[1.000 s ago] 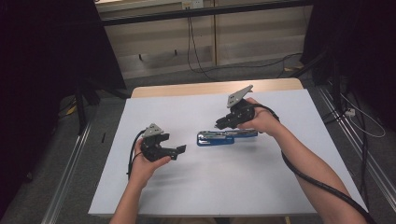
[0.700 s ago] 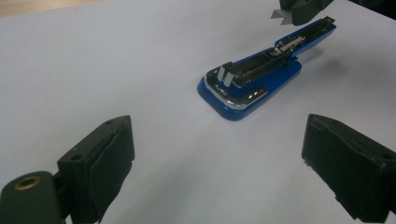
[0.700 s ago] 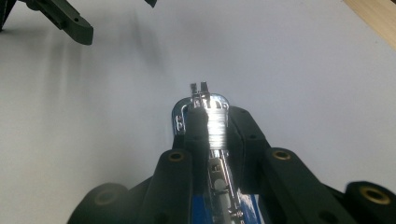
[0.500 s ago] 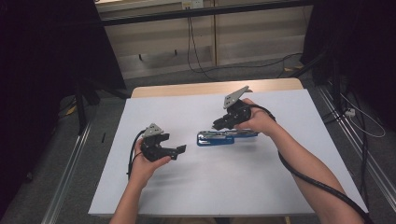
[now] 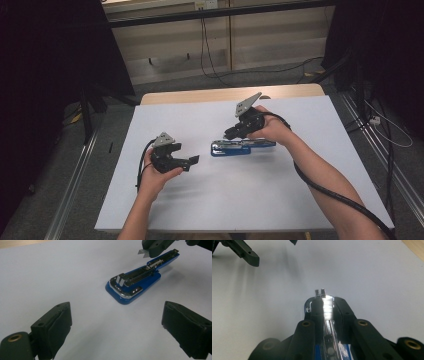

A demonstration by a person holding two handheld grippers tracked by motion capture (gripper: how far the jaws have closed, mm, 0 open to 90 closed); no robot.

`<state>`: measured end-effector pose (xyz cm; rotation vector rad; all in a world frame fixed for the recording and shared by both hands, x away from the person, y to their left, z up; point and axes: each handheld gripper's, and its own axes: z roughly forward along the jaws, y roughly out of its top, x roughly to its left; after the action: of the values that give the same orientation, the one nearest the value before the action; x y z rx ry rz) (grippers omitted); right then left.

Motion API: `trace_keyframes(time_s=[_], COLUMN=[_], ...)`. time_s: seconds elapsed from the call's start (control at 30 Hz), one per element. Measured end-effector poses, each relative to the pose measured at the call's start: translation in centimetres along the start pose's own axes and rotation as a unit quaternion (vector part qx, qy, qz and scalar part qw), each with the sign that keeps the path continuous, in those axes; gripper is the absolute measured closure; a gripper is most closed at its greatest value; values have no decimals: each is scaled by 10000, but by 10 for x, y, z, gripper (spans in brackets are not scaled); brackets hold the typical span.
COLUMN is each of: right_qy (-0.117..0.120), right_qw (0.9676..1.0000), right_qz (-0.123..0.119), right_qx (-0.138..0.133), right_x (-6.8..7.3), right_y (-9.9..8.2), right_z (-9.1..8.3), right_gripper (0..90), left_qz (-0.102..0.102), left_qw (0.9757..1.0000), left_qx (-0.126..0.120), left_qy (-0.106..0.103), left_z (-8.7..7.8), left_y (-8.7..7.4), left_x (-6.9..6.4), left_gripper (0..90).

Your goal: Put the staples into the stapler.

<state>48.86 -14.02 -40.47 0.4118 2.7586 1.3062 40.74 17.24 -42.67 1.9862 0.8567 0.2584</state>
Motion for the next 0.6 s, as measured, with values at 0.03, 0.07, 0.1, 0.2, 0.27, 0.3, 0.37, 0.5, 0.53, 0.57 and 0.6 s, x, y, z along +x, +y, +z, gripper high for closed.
trace_keyframes(time_s=[0.03, 0.07, 0.1, 0.2, 0.27, 0.3, 0.37, 0.5, 0.53, 0.57, 0.6], right_qy=[4, -13, 4, 9, 8, 14, 13, 35, 38, 49, 31], right_qw=[10000, 10000, 10000, 10000, 10000, 10000, 10000, 10000, 10000, 10000, 9999], right_qz=[5, 1, 11, 18, 12, 14, 11, -16, -27, -34, -48], right_qx=[6, -2, -10, 7, 30, 31, 38, 65, 71, 69, 89], right_x=[0, 0, 0, -1, -1, -1, -1, -1, 0, 0, 0], right_y=[0, 0, 0, -1, -1, -1, -1, 0, 1, 1, 1], right_z=[1, 1, 1, 3, 5, 6, 7, 9, 10, 11, 12], right_gripper=[791, 791, 791, 791, 791, 791, 791, 791, 791, 791, 791], left_qz=[2, 3, 2, -9, -3, -8, -8, -9, -7, -6, -11], left_qw=[10000, 10000, 10000, 10000, 10000, 10000, 10000, 10000, 10000, 10000, 10000], left_qx=[0, -2, -1, -28, -24, -26, -22, -18, -19, -20, -20], left_qy=[-3, -3, -3, 1, -2, -3, -2, 3, -2, -1, -5], left_z=[0, 0, 0, 0, 0, 0, 0, 0, 0, 0, 0], left_y=[0, 0, 0, 0, 0, 0, 0, 0, 0, 0, 0], left_x=[0, 0, 0, 0, 0, 0, 0, 0, 0, 0, 0], left_gripper=[96, 96, 96, 96, 96, 96, 96, 96, 96, 96, 96])
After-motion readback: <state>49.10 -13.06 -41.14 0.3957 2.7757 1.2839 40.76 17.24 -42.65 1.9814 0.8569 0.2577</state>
